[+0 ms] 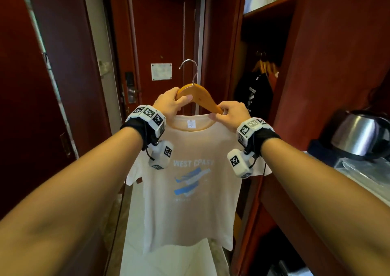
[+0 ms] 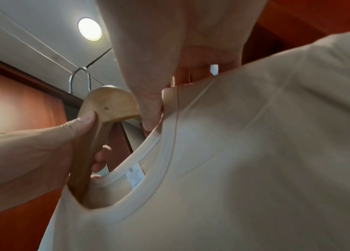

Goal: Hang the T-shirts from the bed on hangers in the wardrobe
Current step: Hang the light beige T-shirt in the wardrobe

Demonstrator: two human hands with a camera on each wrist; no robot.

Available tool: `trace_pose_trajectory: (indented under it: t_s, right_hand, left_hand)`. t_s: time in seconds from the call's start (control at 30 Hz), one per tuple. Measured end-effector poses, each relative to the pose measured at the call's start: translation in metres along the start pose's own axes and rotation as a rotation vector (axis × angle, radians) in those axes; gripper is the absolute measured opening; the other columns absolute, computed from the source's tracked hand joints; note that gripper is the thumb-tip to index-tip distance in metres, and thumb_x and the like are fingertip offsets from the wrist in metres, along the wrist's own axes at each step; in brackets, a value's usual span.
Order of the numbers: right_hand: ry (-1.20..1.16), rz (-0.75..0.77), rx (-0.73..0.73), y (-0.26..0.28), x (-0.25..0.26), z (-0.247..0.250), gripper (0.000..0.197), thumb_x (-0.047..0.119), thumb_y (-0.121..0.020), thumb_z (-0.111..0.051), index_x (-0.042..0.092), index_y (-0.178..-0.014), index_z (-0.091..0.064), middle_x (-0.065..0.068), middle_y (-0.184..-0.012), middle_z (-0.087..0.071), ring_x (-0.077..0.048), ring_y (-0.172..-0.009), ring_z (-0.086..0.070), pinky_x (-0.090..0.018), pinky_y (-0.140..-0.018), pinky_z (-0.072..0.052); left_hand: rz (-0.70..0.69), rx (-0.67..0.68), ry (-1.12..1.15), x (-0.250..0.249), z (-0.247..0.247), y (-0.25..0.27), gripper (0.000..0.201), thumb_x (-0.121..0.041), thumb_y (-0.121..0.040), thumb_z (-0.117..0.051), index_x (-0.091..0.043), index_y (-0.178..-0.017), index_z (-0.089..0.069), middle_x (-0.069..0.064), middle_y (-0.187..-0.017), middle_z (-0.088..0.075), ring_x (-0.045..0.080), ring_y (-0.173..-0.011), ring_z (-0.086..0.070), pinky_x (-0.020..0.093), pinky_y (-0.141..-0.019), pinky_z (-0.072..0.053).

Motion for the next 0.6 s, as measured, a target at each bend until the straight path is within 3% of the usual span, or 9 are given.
trace_pose_trajectory:
  t_s: [0.1,0.2,0.3,0.47,0.6]
  right_hand:
    - [0.027,0.018,0.019,-0.058,-0.02,-0.007,0.013,0.038,-0.084,-0.072,0.029,-0.082,-0.063,0.007,-0.07,-0.059,-0.015,-0.07,-0.058,-0.031,-0.064,-0.047]
    - [0.044,0.032,0.047,-0.118,-0.039,-0.011,0.014,0.03,-0.085,-0.069,0.03,-0.095,-0.06,0.004,-0.081,-0.064,-0.021,-0.08,-0.065,-0.037,-0.074,-0.055]
    - [0.065,0.063,0.052,-0.172,-0.056,-0.017,0.015,0.029,-0.085,-0.065,0.028,-0.099,-0.058,0.0,-0.083,-0.065,-0.025,-0.08,-0.065,-0.044,-0.077,-0.057]
    - [0.096,0.056,0.026,-0.243,-0.082,-0.028,0.029,0.049,-0.092,-0.058,0.027,-0.108,-0.048,0.002,-0.085,-0.062,-0.027,-0.08,-0.064,-0.045,-0.075,-0.055]
    - [0.218,0.004,-0.061,-0.29,-0.112,-0.029,0.04,0.055,-0.096,-0.052,0.023,-0.117,-0.042,0.002,-0.091,-0.061,-0.031,-0.086,-0.065,-0.047,-0.079,-0.053]
  left_hand:
    - [-0.023,-0.016,0.049,0.014,-0.018,-0.06,0.039,-0.049,-0.096,-0.055,-0.01,-0.1,-0.058,0.0,-0.08,-0.06,0.014,-0.069,-0.056,0.029,-0.064,-0.04]
    - [-0.028,-0.02,0.07,0.023,-0.031,-0.121,0.035,-0.046,-0.097,-0.055,-0.012,-0.099,-0.058,-0.001,-0.08,-0.059,0.013,-0.07,-0.055,0.028,-0.065,-0.039]
    - [-0.03,-0.049,0.096,0.032,-0.043,-0.177,0.034,-0.047,-0.096,-0.055,-0.012,-0.098,-0.057,-0.001,-0.081,-0.059,0.014,-0.072,-0.055,0.027,-0.065,-0.04]
    - [-0.053,-0.045,0.164,0.047,-0.075,-0.261,0.033,-0.05,-0.094,-0.057,-0.018,-0.088,-0.053,0.002,-0.081,-0.06,0.018,-0.074,-0.057,0.036,-0.073,-0.047]
    - [-0.086,-0.046,0.169,0.055,-0.104,-0.326,0.033,-0.05,-0.094,-0.058,-0.018,-0.092,-0.052,0.0,-0.082,-0.061,0.014,-0.072,-0.057,0.028,-0.068,-0.045]
Point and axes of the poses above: each hand's wrist, its own y-axis away from the middle knuckle, its own z-axis out of the back of the hand, x = y × z, the point moved 3 cm from there along -y, towards the middle knuckle
